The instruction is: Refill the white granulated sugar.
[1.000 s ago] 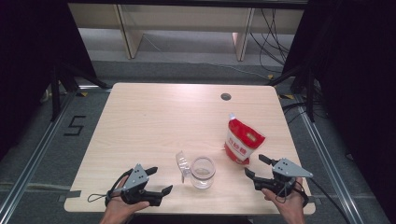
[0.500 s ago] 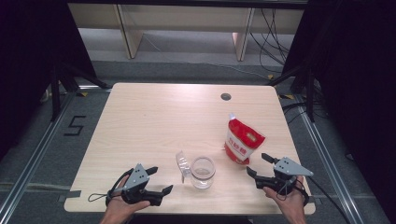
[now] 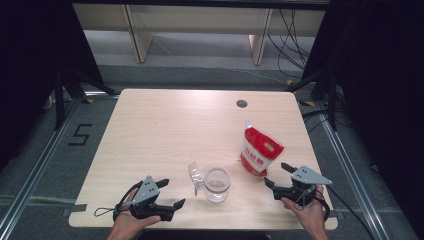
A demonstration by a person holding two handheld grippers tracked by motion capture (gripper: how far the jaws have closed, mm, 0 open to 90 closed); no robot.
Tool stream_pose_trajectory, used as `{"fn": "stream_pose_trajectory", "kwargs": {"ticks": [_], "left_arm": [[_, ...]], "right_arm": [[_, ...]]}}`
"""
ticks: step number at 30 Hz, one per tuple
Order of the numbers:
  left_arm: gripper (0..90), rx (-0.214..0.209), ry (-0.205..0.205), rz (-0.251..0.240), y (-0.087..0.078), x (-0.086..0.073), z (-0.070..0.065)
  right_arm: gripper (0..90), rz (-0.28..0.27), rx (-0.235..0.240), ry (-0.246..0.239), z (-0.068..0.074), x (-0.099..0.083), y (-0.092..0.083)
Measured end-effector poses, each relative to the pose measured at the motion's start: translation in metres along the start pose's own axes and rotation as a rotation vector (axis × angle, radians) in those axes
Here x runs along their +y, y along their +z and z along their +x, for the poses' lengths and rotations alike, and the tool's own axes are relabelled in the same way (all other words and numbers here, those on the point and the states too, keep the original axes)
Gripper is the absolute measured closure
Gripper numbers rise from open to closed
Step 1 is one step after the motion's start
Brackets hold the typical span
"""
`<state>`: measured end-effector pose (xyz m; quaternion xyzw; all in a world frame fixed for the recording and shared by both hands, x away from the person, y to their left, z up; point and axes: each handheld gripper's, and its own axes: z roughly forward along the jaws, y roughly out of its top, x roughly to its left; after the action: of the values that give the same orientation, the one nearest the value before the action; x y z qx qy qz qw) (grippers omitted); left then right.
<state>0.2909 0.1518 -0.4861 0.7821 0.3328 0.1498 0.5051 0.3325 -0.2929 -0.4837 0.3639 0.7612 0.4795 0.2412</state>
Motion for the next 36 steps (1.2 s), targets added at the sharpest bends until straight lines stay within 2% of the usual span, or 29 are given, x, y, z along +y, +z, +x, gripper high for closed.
{"fn": "stream_pose_trajectory", "kwargs": {"ticks": [2,3,4,5,6,8,10,13,14,15,16,17,18,19,20,21,22,25,26,29,30,31,32,33,34,35,36], "left_arm": [[15.2,-0.002,0.01,0.0,0.0,0.0,0.001],[15.2,-0.008,0.011,0.0,0.001,0.0,0.001],[15.2,-0.008,0.011,0.0,0.001,0.0,0.001],[15.2,-0.008,0.012,0.003,0.001,0.0,0.001],[15.2,-0.007,0.014,0.004,0.001,0.0,0.001],[15.2,-0.01,0.014,0.0,0.001,0.0,0.001],[15.2,-0.002,0.007,-0.001,0.0,0.0,0.001],[15.2,-0.003,0.009,0.001,0.0,-0.001,0.001],[15.2,-0.003,0.008,0.002,0.0,-0.001,0.001],[15.2,-0.003,0.01,0.003,0.001,-0.001,0.001],[15.2,-0.007,0.012,0.0,0.001,-0.001,0.001],[15.2,-0.006,0.022,0.005,0.001,-0.001,0.001],[15.2,-0.006,0.022,0.005,0.001,-0.001,0.001],[15.2,-0.006,0.015,0.006,0.001,-0.001,0.001],[15.2,-0.006,0.037,0.002,0.001,0.0,0.002],[15.2,-0.006,0.037,0.002,0.001,0.0,0.002],[15.2,0.007,0.015,0.012,0.001,-0.001,0.001],[15.2,0.007,0.012,0.016,0.0,-0.001,0.001],[15.2,0.002,0.038,0.01,0.0,0.0,0.002],[15.2,0.003,0.045,0.014,0.0,0.0,0.002],[15.2,-0.005,0.022,0.01,0.001,-0.001,0.002],[15.2,-0.005,0.022,0.01,0.001,-0.001,0.002],[15.2,-0.003,0.01,0.006,0.001,-0.001,0.001],[15.2,0.0,0.014,0.005,0.001,-0.001,0.001],[15.2,-0.004,0.01,0.006,0.001,-0.001,0.001],[15.2,0.002,0.046,0.013,0.0,0.0,0.002],[15.2,0.002,0.046,0.013,0.0,0.0,0.002]], "right_arm": [[18.0,0.002,0.003,0.008,0.001,0.001,0.001],[18.3,0.002,-0.01,0.029,0.002,0.002,0.0],[18.3,0.002,-0.01,0.029,0.002,0.002,0.0],[18.4,-0.023,0.004,0.008,0.0,0.002,0.003],[18.5,-0.028,-0.005,0.041,0.002,0.003,0.002],[17.9,-0.064,-0.005,0.011,-0.002,0.004,0.007],[17.4,-0.063,-0.012,0.015,-0.002,0.005,0.008],[16.2,-0.077,0.002,0.028,-0.002,0.005,0.013],[16.3,-0.076,0.0,0.005,-0.003,0.005,0.015],[16.3,-0.075,0.001,0.031,0.0,0.005,0.017],[16.5,-0.075,0.005,0.027,0.0,0.005,0.022],[16.4,-0.07,0.008,-0.004,-0.002,0.005,0.024],[16.4,-0.07,0.008,-0.004,-0.002,0.005,0.024],[16.5,-0.086,0.007,0.0,-0.003,0.006,0.028],[16.6,-0.095,0.018,-0.004,-0.004,0.006,0.03],[16.6,-0.095,0.018,-0.004,-0.004,0.006,0.03],[16.4,-0.121,0.01,0.007,-0.006,0.007,0.035],[16.4,-0.102,0.008,0.014,-0.006,0.005,0.039],[16.5,-0.105,0.014,-0.009,-0.007,0.005,0.042],[17.2,-0.109,0.027,-0.014,-0.007,0.005,0.046],[18.6,-0.123,0.014,-0.023,-0.006,0.004,0.048],[18.6,-0.123,0.014,-0.023,-0.006,0.004,0.048],[18.5,-0.126,0.013,-0.05,-0.007,0.004,0.049],[18.6,-0.114,0.035,-0.028,-0.005,0.004,0.05],[18.7,-0.122,0.033,-0.029,-0.005,0.004,0.051],[18.8,-0.123,0.038,-0.024,-0.005,0.004,0.052],[18.8,-0.123,0.038,-0.024,-0.005,0.004,0.052]]}}
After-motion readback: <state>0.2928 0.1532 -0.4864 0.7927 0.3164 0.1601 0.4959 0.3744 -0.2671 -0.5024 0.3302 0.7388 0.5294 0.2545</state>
